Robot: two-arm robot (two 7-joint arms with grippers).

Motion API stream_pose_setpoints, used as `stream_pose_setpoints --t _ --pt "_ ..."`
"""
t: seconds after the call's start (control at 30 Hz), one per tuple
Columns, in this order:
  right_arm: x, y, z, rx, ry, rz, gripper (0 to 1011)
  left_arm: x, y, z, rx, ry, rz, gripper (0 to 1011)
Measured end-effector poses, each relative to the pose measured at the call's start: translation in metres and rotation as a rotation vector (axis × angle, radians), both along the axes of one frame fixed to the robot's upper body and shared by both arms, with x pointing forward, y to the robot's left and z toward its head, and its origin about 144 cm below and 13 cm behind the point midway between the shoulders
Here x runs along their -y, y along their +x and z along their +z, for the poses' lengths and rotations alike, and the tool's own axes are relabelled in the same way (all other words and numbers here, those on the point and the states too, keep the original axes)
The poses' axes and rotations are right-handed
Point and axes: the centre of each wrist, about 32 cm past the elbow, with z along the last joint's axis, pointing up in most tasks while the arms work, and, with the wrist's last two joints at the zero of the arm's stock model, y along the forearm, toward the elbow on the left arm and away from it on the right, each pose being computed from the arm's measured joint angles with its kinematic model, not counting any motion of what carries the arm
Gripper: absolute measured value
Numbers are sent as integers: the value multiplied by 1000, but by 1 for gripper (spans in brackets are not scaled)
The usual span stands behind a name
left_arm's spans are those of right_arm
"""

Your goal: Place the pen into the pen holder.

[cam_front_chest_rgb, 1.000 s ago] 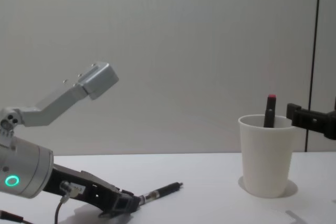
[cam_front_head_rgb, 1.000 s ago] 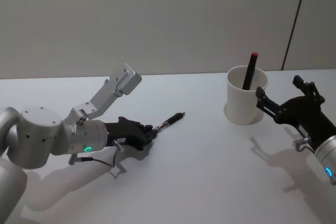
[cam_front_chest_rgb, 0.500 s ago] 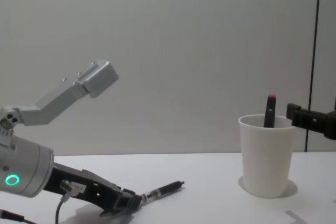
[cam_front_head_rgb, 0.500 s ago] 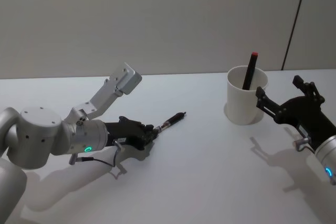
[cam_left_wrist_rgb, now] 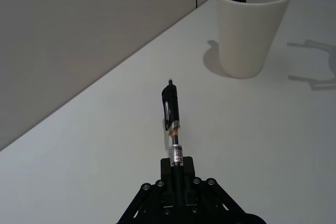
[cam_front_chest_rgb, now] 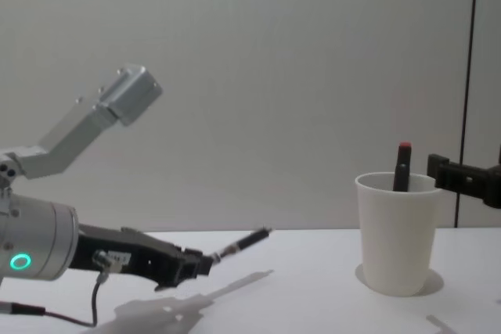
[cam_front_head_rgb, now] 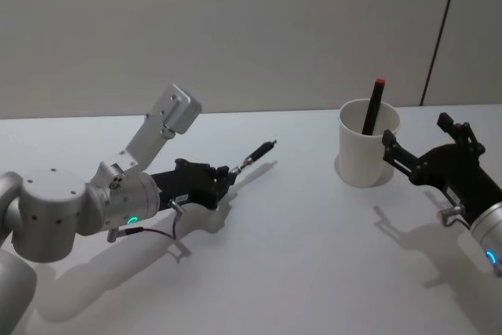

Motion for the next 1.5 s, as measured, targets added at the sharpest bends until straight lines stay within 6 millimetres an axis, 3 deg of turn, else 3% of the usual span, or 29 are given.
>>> stream_pose_setpoints --t 0.87,1.5 --pt "0 0 0 0 0 0 1001 8 -21 -5 379 -260 67 125" --pt "0 0 0 0 0 0 1001 24 -30 5 527 -421 -122 125"
